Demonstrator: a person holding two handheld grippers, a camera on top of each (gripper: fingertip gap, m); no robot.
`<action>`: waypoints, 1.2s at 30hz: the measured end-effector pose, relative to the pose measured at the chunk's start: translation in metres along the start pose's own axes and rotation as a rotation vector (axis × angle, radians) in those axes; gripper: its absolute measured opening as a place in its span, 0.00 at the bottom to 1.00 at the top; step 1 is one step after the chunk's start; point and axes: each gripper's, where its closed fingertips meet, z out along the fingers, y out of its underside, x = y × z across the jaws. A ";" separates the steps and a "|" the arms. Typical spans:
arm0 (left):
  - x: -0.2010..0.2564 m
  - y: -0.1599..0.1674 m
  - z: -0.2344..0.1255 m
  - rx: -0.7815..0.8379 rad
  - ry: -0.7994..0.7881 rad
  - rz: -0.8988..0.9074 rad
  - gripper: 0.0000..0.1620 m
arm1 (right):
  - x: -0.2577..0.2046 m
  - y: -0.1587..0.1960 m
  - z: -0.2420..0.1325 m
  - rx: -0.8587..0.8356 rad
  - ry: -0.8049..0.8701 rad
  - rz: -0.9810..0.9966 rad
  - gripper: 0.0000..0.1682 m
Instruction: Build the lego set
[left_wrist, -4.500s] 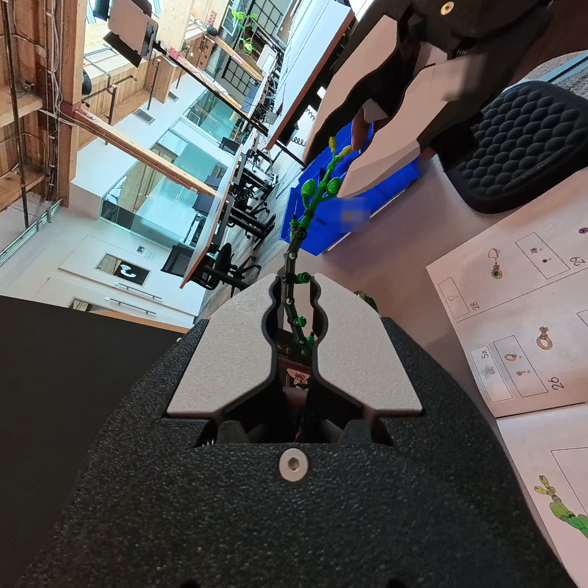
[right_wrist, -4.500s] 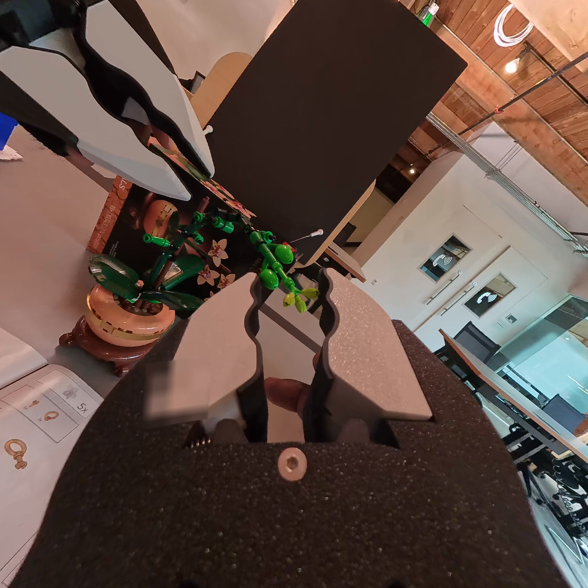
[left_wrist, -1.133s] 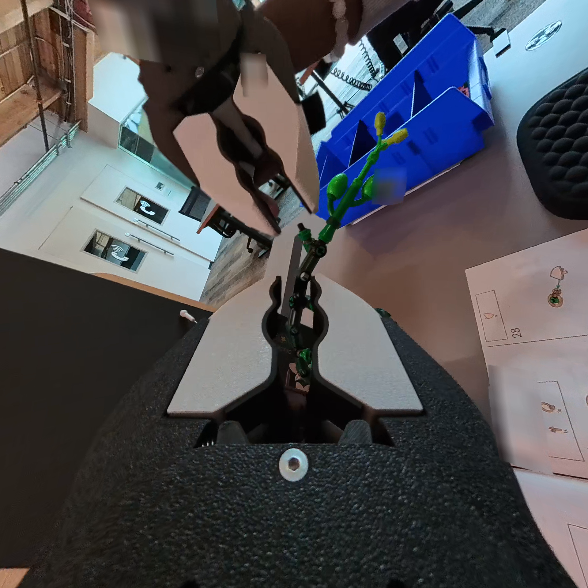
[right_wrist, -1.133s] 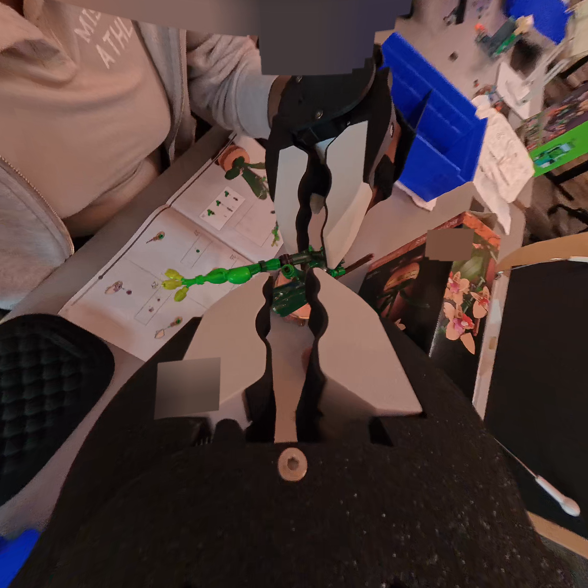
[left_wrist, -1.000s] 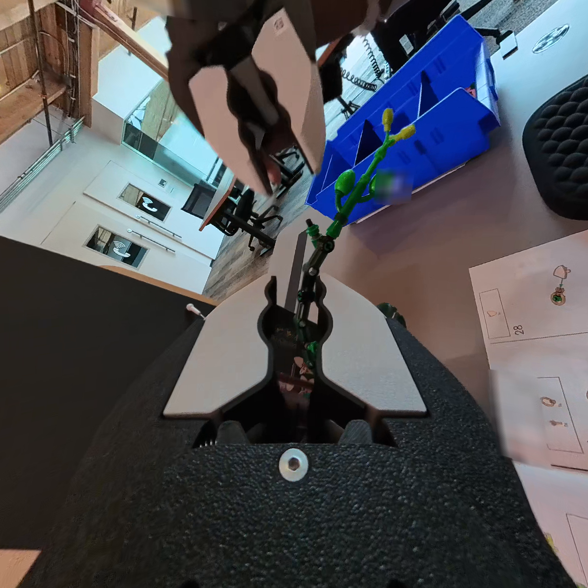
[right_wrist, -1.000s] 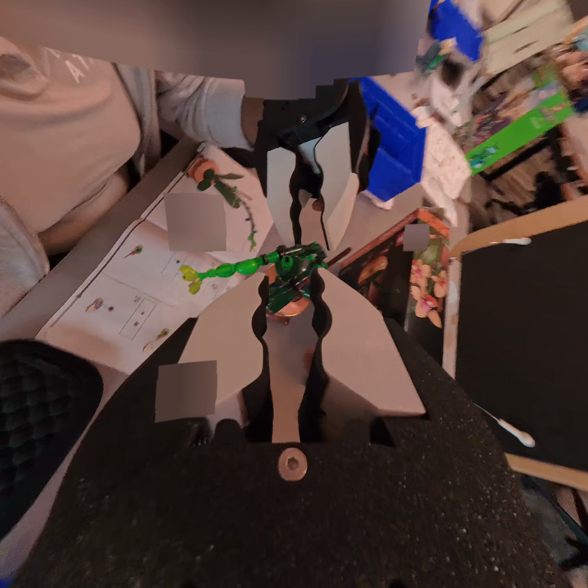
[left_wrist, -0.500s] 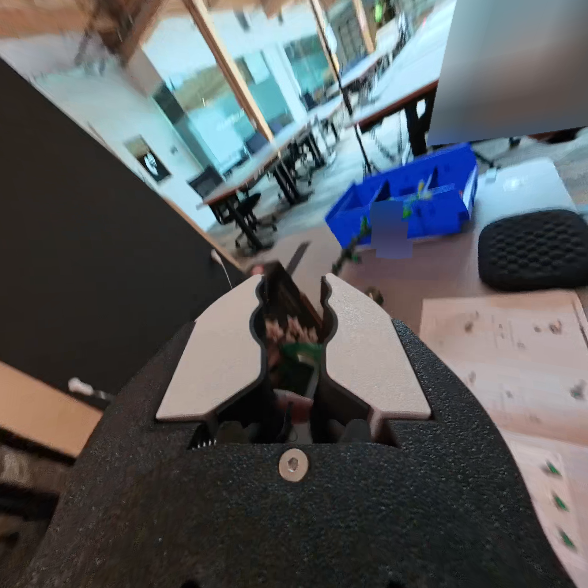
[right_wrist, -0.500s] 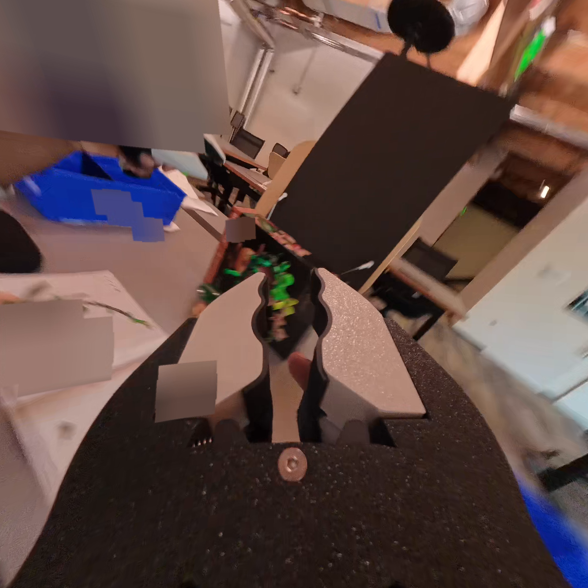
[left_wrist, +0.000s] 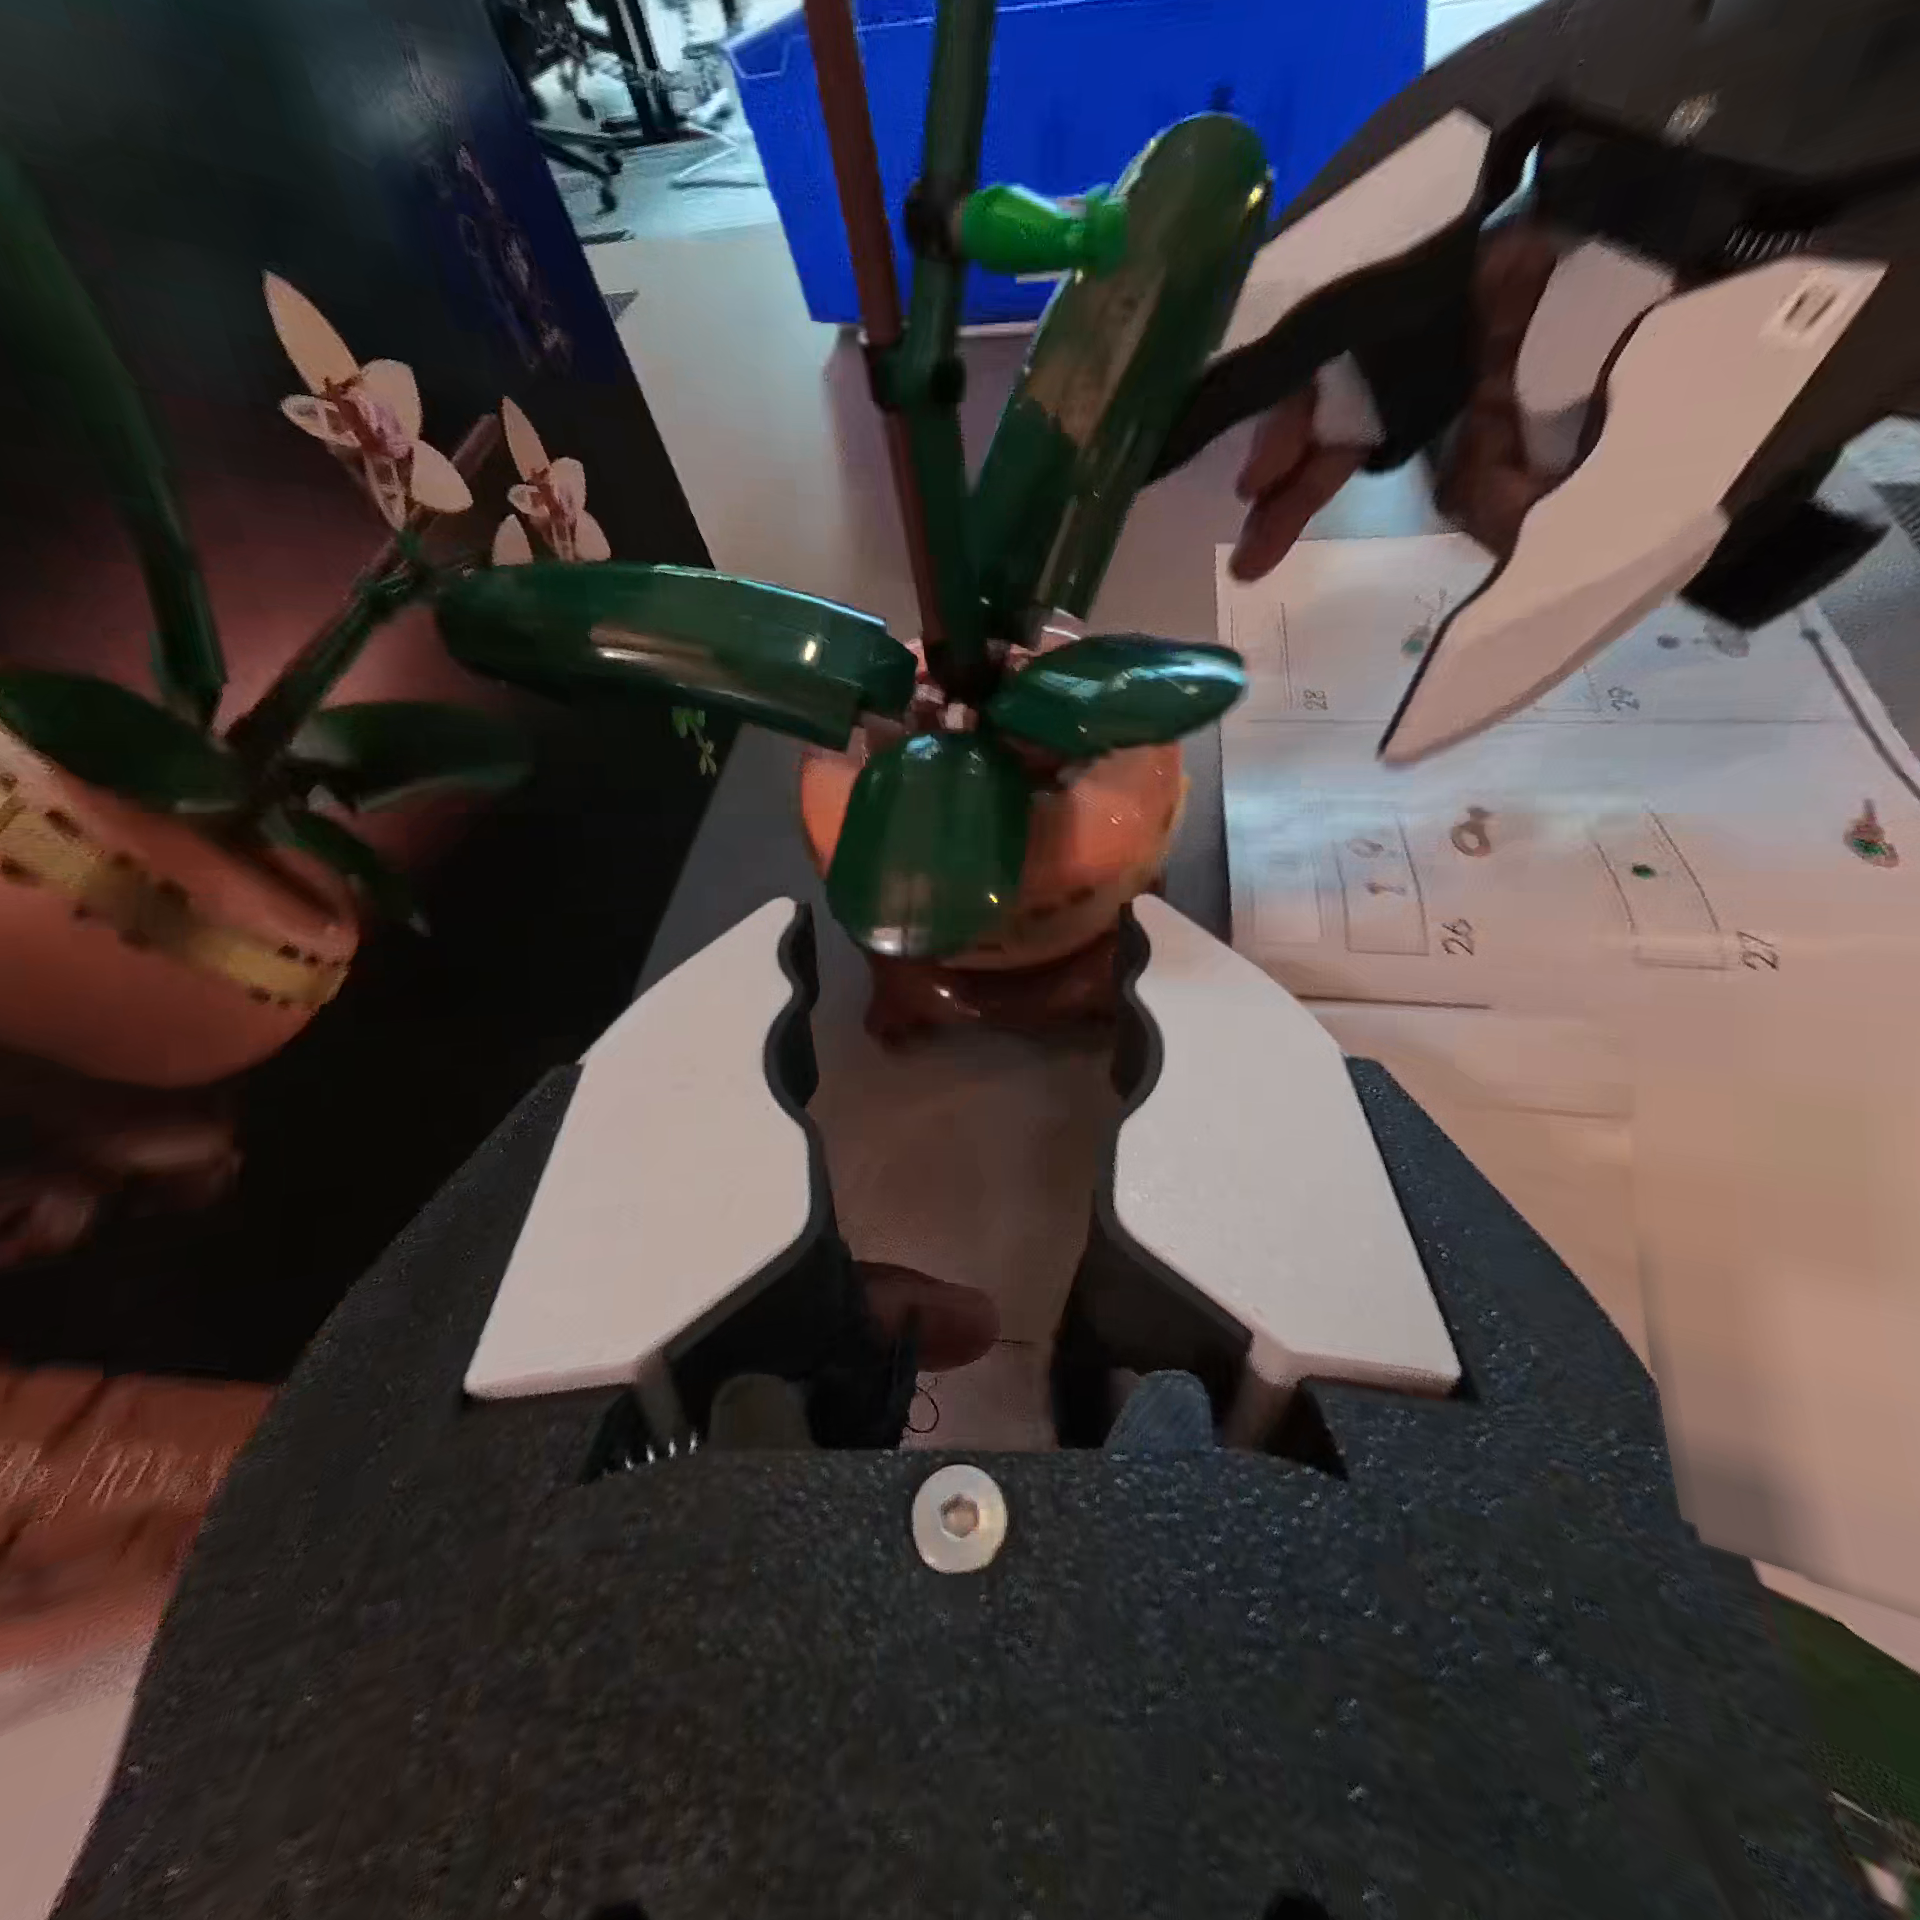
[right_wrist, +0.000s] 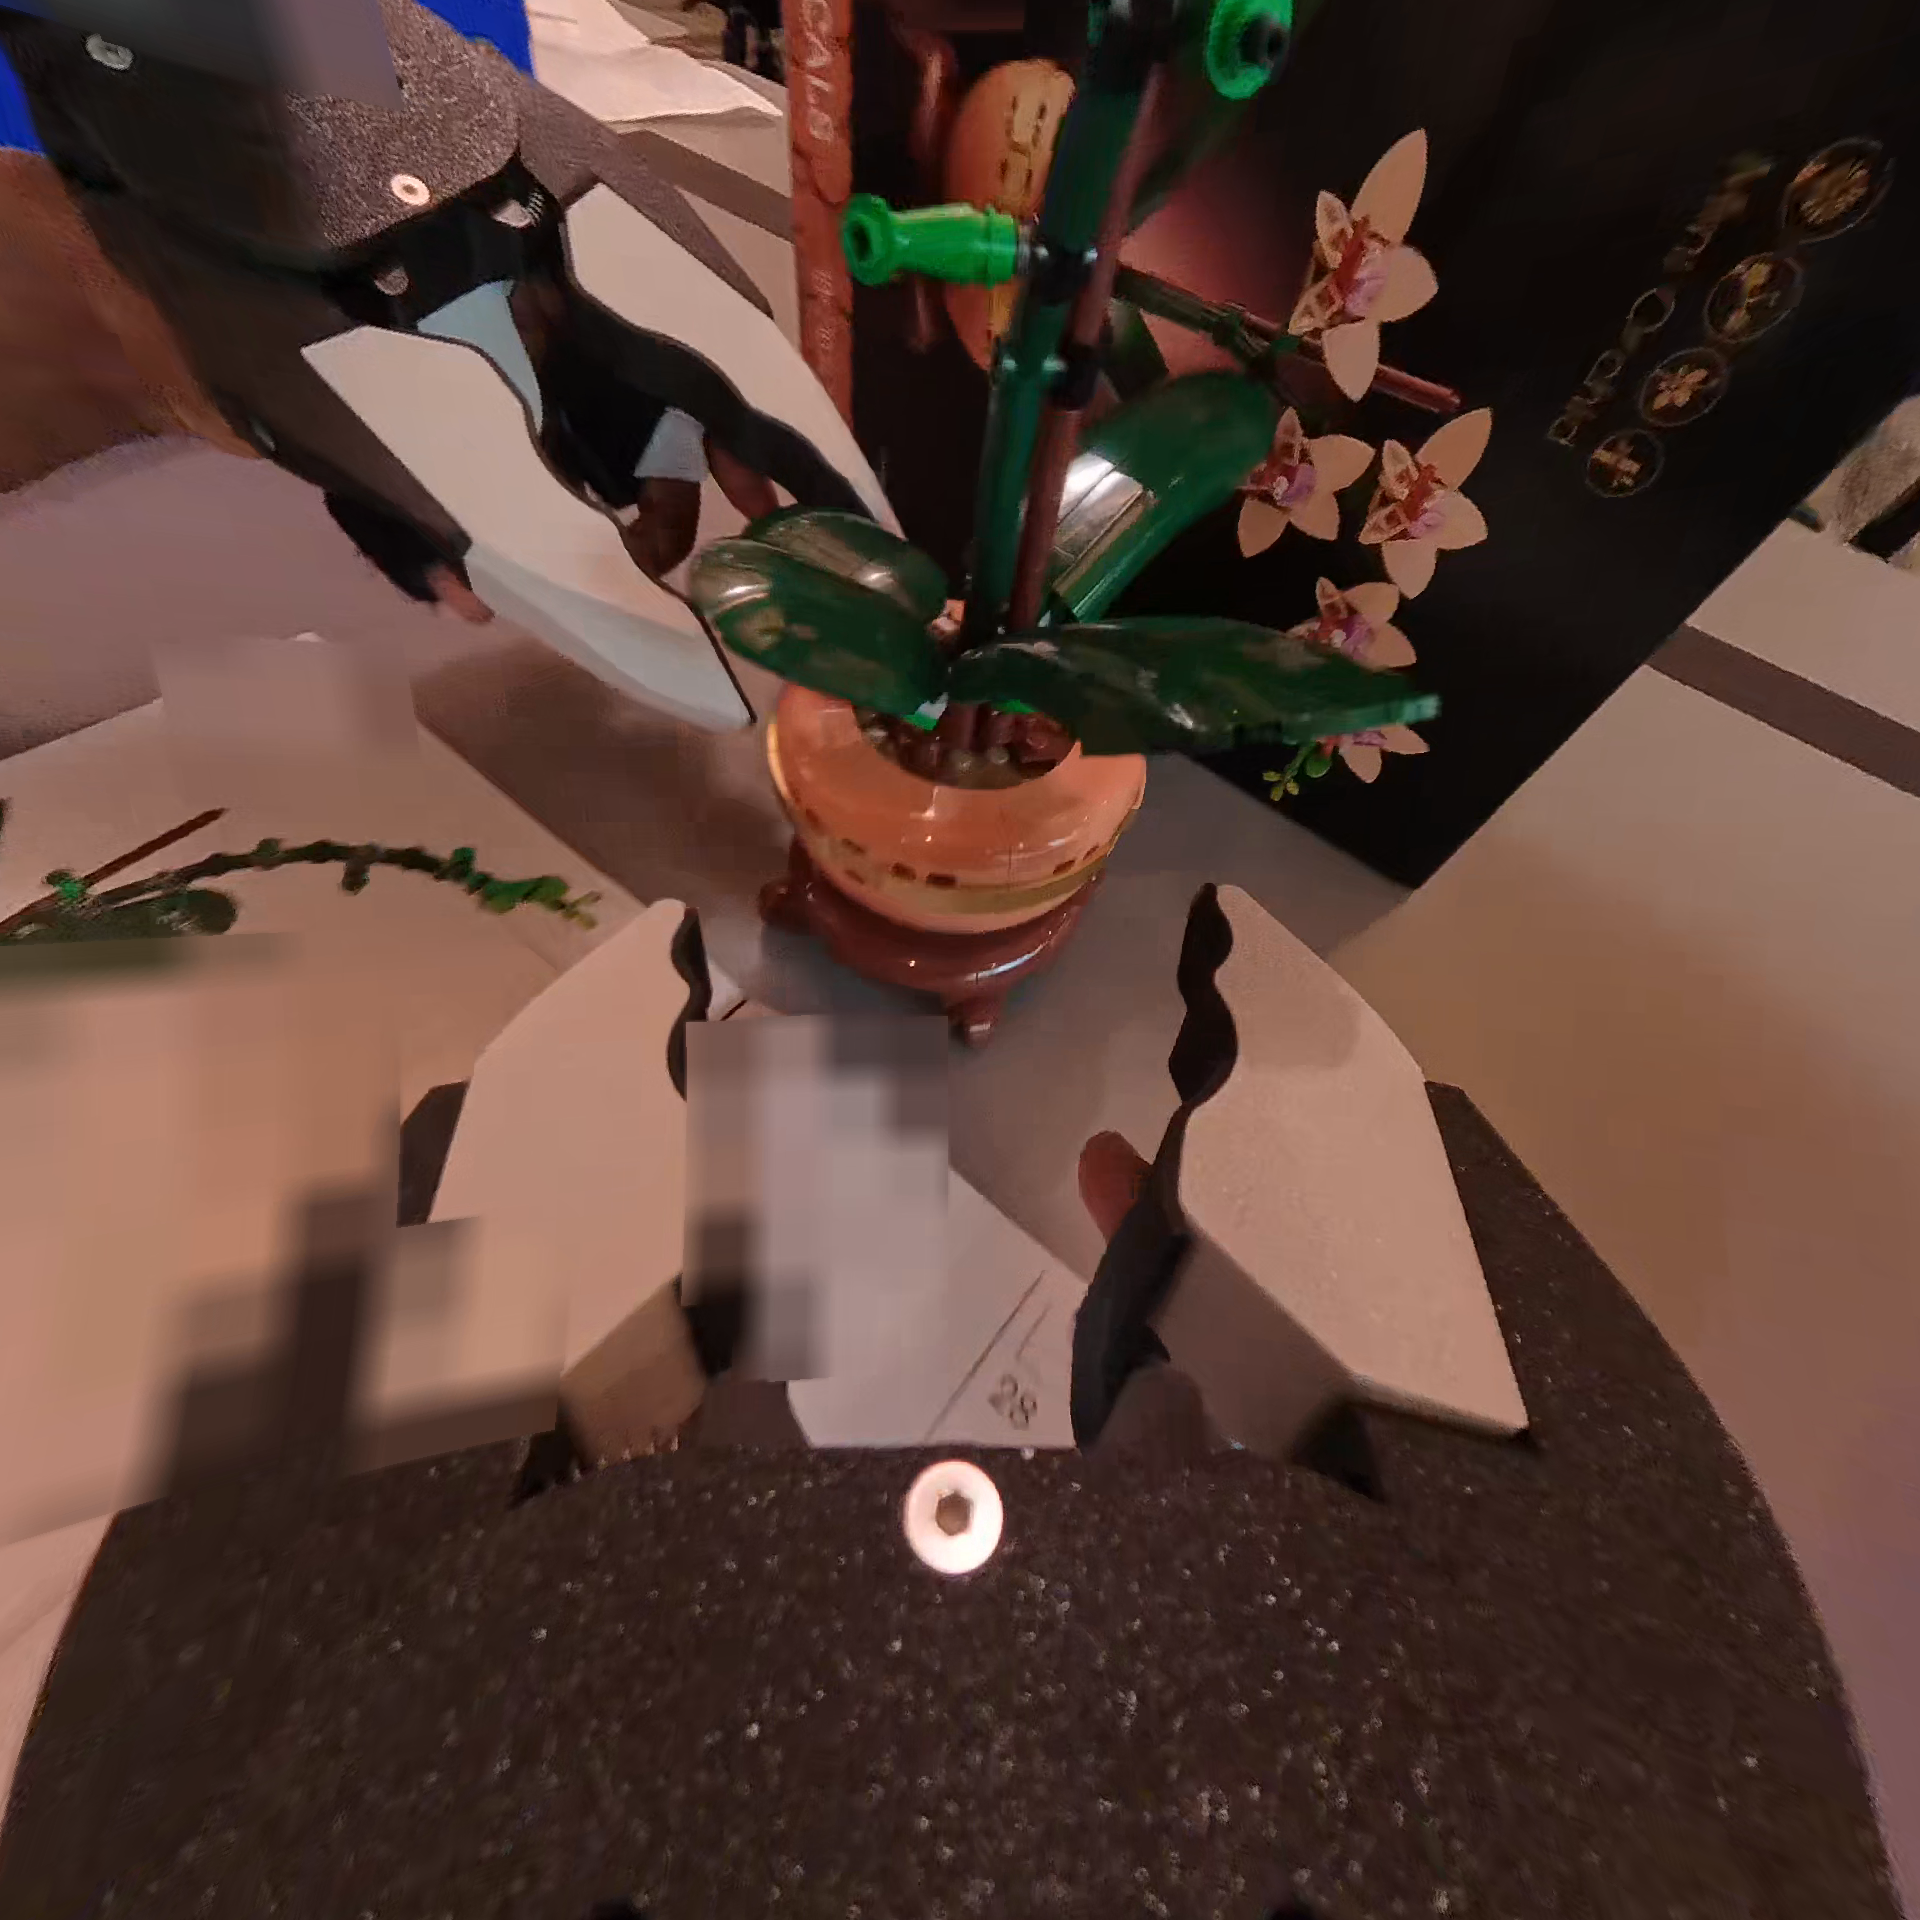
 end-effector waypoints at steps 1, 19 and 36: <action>-0.002 0.001 0.007 -0.007 0.023 -0.004 0.36 | 0.001 0.001 0.008 -0.008 0.006 0.017 0.52; 0.016 0.011 -0.008 0.019 0.007 -0.018 0.31 | -0.004 -0.006 0.048 0.000 -0.254 -0.280 0.44; 0.107 -0.015 -0.137 -0.013 -0.386 0.079 0.32 | -0.030 -0.005 -0.124 0.147 -0.173 -0.107 0.12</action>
